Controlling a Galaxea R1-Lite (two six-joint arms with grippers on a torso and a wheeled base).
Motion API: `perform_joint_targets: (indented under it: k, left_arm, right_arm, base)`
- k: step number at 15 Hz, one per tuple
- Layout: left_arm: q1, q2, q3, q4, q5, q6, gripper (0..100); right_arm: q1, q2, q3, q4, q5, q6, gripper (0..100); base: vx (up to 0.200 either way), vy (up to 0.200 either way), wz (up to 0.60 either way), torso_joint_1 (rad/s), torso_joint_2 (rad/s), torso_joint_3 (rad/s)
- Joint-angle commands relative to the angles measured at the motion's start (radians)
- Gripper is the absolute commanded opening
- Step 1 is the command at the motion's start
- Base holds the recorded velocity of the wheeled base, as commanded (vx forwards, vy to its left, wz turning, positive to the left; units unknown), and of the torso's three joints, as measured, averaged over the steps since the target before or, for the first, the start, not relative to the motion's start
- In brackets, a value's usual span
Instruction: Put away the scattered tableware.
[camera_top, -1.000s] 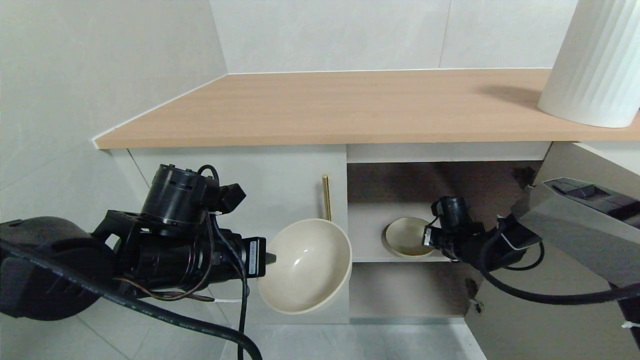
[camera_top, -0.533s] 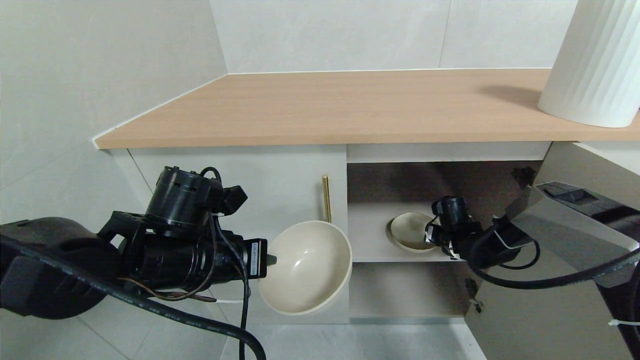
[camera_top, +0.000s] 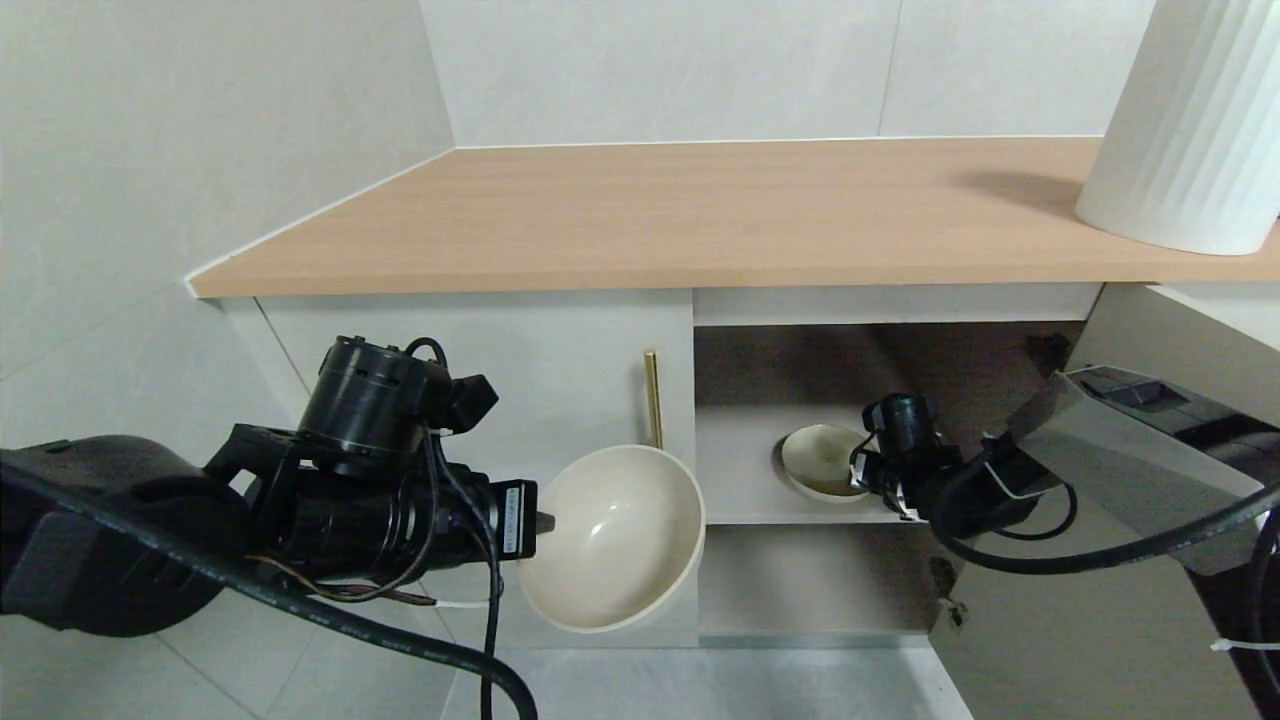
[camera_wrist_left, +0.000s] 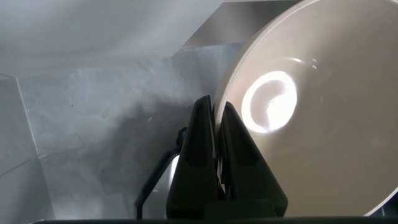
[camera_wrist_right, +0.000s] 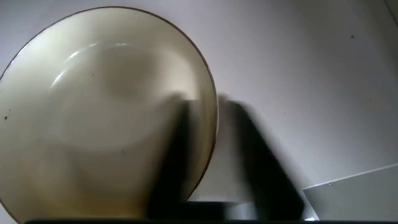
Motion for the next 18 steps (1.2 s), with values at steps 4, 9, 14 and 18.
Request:
perform_joint_targets:
  k: [4,9,14,18]
  left_arm:
    - [-0.012,0.026,0.0,-0.008,0.003,-0.002,0]
    - [-0.077,0.125,0.018,0.007,0.045,-0.005,0]
    - [-0.115,0.23,0.026,0.02,0.152,-0.004,0]
    - [-0.133,0.26,0.025,0.02,0.198,-0.002,0]
  right_arm:
    - [0.002,-0.033,0.019,0.001,0.0,0.003,100]
    - [0.123,-0.224,0.173,0.007,0.028,0.001,100]
    - [0.289,-0.455,0.368,0.039,0.241,-0.013,100]
    - [0.404,-0.621,0.452,0.216,0.405,-0.06,100]
  base:
    - [0.0,0.0,0.0,0.0,0.0,0.0]
    - [0.0,0.0,0.0,0.0,0.0,0.0]
    - [0.0,0.0,0.0,0.0,0.0,0.0]
    - [0.0,0.0,0.0,0.0,0.0,0.0]
